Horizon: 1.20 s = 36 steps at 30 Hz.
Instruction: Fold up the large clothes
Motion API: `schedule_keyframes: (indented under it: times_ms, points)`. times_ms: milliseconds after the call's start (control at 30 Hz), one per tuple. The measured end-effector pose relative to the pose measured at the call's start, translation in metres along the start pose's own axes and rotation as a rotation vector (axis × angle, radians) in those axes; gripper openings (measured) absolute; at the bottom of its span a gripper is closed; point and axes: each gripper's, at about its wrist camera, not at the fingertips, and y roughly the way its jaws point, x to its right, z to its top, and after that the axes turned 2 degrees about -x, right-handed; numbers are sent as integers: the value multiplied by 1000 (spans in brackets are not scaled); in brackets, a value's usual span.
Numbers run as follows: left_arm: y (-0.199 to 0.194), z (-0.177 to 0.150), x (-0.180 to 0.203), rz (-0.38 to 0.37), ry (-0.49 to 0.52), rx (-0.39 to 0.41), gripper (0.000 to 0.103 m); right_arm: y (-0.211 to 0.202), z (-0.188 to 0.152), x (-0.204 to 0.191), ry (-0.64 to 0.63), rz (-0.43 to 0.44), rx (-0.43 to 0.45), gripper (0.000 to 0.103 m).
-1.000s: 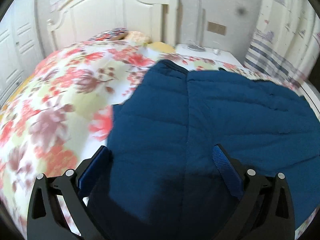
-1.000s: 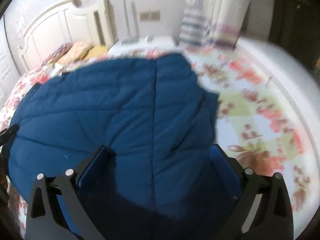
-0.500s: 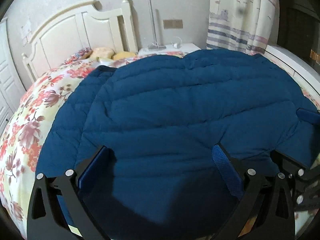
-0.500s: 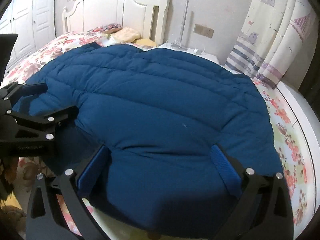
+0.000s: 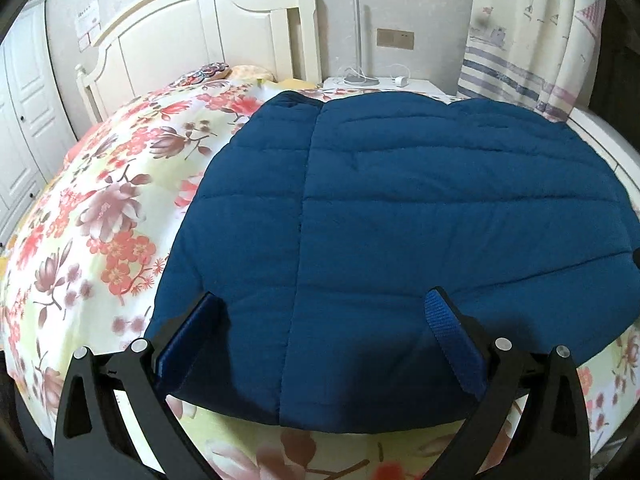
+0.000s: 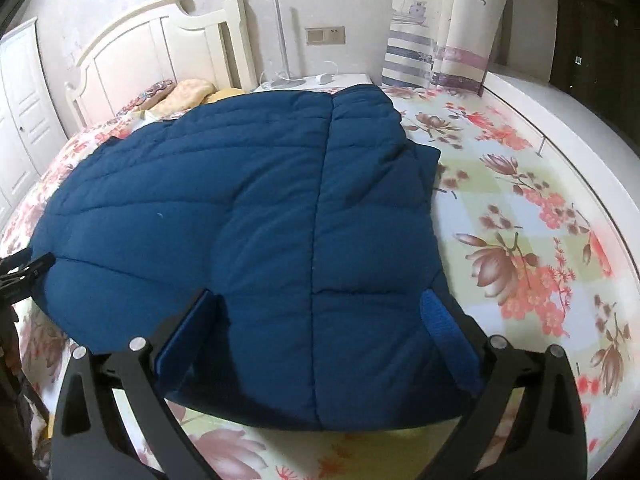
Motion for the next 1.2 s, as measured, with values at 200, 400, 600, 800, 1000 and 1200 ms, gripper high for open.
schedule_keyframes:
  times_ms: [200, 400, 600, 800, 1000, 1200]
  points:
    - [0, -3, -3, -21, -6, 7, 99, 4, -1, 1, 4, 17, 3, 101]
    - [-1, -6, -4, -27, -8, 20, 99, 2, -2, 2, 4, 12, 2, 101]
    - [-1, -7, -3, -29, -9, 23, 99, 3, -2, 2, 4, 8, 3, 101]
    - [-2, -7, -3, -27, -8, 25, 99, 2, -2, 1, 4, 8, 2, 101]
    - [-26, 6, 0, -10, 9, 20, 99, -13, 14, -10, -11, -63, -31, 101]
    - [-33, 92, 40, -110, 124, 123, 99, -2, 71, -62, -128, -5, 15, 101]
